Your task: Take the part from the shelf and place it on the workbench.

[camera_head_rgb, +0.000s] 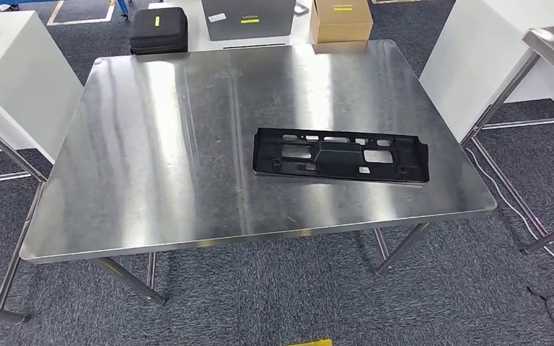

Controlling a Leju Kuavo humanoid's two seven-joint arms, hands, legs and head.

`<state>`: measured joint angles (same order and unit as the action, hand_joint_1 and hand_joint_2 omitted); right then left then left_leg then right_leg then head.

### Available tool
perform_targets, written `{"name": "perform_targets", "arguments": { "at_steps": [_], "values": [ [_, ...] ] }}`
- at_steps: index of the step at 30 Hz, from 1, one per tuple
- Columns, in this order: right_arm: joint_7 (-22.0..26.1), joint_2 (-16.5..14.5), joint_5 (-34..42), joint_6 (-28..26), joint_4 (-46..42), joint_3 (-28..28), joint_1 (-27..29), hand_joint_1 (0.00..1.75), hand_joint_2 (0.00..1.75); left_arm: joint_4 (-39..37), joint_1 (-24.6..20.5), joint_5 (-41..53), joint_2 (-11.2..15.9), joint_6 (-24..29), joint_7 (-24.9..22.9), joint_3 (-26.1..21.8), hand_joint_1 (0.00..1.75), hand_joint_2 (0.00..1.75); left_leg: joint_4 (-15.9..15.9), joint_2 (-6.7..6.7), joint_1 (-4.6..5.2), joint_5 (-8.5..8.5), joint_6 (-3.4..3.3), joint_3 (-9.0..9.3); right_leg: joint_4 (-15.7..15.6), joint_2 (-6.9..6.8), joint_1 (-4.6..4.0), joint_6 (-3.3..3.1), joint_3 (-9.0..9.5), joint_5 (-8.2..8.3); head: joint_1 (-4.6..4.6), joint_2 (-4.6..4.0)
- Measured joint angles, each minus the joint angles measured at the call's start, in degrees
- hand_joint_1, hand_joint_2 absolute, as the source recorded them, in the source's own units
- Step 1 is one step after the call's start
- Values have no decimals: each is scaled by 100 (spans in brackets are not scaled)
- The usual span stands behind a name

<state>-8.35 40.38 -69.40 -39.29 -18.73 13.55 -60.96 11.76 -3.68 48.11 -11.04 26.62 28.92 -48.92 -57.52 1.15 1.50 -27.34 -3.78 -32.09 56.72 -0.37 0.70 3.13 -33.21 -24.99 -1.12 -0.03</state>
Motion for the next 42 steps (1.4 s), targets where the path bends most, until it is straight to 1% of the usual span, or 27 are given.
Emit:
{"name": "perform_targets", "arguments": {
  "at_steps": [2, 4, 6, 9, 11, 13, 16, 18, 20, 22, 24, 26, 27, 29, 31, 33, 34, 36, 39, 42],
  "values": [
    [-4, 43, 214, -20, -117, 428, 798, 0, 0, -1, -11, -9, -16, -9, 11, -36, 0, 0, 0, -1, 2, -9, -11, 5, -2, 0, 2, 5, 8, -3, 1, -1],
    [-4, 40, 313, -24, -223, 806, 1435, 0, 0, -2, -19, -12, -28, -10, 15, -62, 0, 0, 1, -1, 9, -12, -16, 3, -2, 0, 9, 6, 5, -4, -2, 0],
    [-2, 41, 345, -24, -291, 1070, 1842, 0, 0, -2, -22, -15, -35, -10, 16, -84, 0, 0, 1, -4, 14, -11, -16, 3, -2, 3, 14, 6, -1, -4, -5, 0],
    [30, 16, 215, -26, -425, 1373, 2255, 0, 0, -3, -29, -21, -45, -12, 26, -108, 0, 0, 3, -11, 12, -11, -15, 8, -2, 8, 11, 5, 1, -5, -3, 0],
    [270, -164, -77, -30, -596, 1794, 2600, 0, 0, -3, -33, -38, -59, -20, 36, -116, 0, 0, 4, -9, 5, -11, -14, 11, -3, 7, 3, 4, 9, -6, -1, -1],
    [833, -569, -463, -33, -864, 2599, 2994, 0, 0, -3, -35, -60, -82, -34, 37, -135, 0, 0, 5, -3, -1, -12, -13, 11, -4, 4, -2, 3, 17, -7, 0, -1],
    [1838, -1393, -1106, -36, -1318, 4158, 3560, 0, 0, -4, -35, -13, -105, -50, -5, -174, 0, 0, 5, 9, -2, -11, -12, 16, -5, -12, -2, 12, 17, -15, -3, 1],
    [2261, -1928, -1256, -36, -1579, 5099, 3880, 0, 0, -5, -34, 37, -121, -4, -53, -205, 0, 0, 5, 26, -6, -9, -9, 18, -5, -34, -5, 15, 20, -23, -3, 0],
    [2324, -2432, -1347, -36, -1781, 5793, 4204, 0, 0, -5, -34, 8, -160, 87, -75, -232, 0, 0, 6, 37, -11, -8, -6, 16, -4, -48, -10, 8, 23, -28, -2, -1],
    [2107, -2896, -1498, -37, -1865, 6223, 4528, 0, 0, -5, -39, -49, -196, 146, -91, -241, 0, 0, 7, 32, -15, -12, -1, 16, -3, -45, -13, 1, 23, -33, -2, 0],
    [1683, -3294, -1558, -38, -1775, 6404, 4828, 0, 0, -5, -49, -33, -215, 143, -164, -232, 0, 0, 8, 20, -19, -18, 8, 19, -3, -35, -16, -6, 22, -38, -3, 1],
    [1189, -3607, -1571, -38, -1406, 6468, 5060, 0, 0, -5, -56, 38, -222, 98, -276, -214, 0, 0, 9, 5, -24, -24, 16, 23, -3, -18, -18, -12, 22, -42, 0, 1],
    [1014, -3727, -1575, -38, -1175, 6490, 5145, 0, 0, -5, -58, 70, -223, 75, -316, -204, 0, 0, 9, -1, -24, -26, 19, 24, -3, -8, -18, -12, 21, -42, -3, 1],
    [836, -3940, -1579, 3, -781, 6527, 5273, 0, 0, -5, -65, 110, -222, 45, -372, -192, 0, 0, 9, -11, -22, -29, 21, 26, -3, 6, -15, -12, 21, -42, -8, 1],
    [643, -4088, -1581, 305, -455, 6494, 5343, 0, 0, -5, -73, 184, -216, 1, -523, -173, 0, 0, 10, -20, -23, -29, 22, 32, -3, 9, -14, -13, 22, -43, -6, 1],
    [454, -4199, -1576, 842, -165, 6326, 5390, 0, 0, -5, -78, 300, -203, -77, -777, -122, 0, 0, 10, -26, -24, -28, 22, 38, -2, 12, -15, -13, 24, -42, -4, 0],
    [422, -4277, -1565, 1065, -43, 6211, 5413, 0, 0, -5, -80, 350, -195, -123, -905, -92, 0, 0, 10, -28, -24, -28, 22, 40, -2, 13, -15, -14, 25, -42, -4, 0],
    [486, -4451, -1524, 1302, 151, 6067, 5440, 0, 0, -5, -84, 405, -176, -210, -1100, -50, 0, 0, 10, -30, -23, -28, 23, 43, -2, 17, -13, -14, 24, -42, -6, 0],
    [586, -4658, -1497, 1540, 361, 5991, 5445, 0, 0, -5, -91, 436, -139, -336, -1287, -14, 0, 0, 9, -31, -22, -28, 23, 46, -3, 20, -12, -14, 26, -42, -7, 0],
    [557, -4742, -1502, 1674, 470, 5919, 5445, 0, 0, -5, -92, 449, -103, -479, -1385, 18, 0, 0, 6, -31, -14, -32, 27, 47, -3, 21, 2, -13, 28, -40, -5, 0]
  ]
}}
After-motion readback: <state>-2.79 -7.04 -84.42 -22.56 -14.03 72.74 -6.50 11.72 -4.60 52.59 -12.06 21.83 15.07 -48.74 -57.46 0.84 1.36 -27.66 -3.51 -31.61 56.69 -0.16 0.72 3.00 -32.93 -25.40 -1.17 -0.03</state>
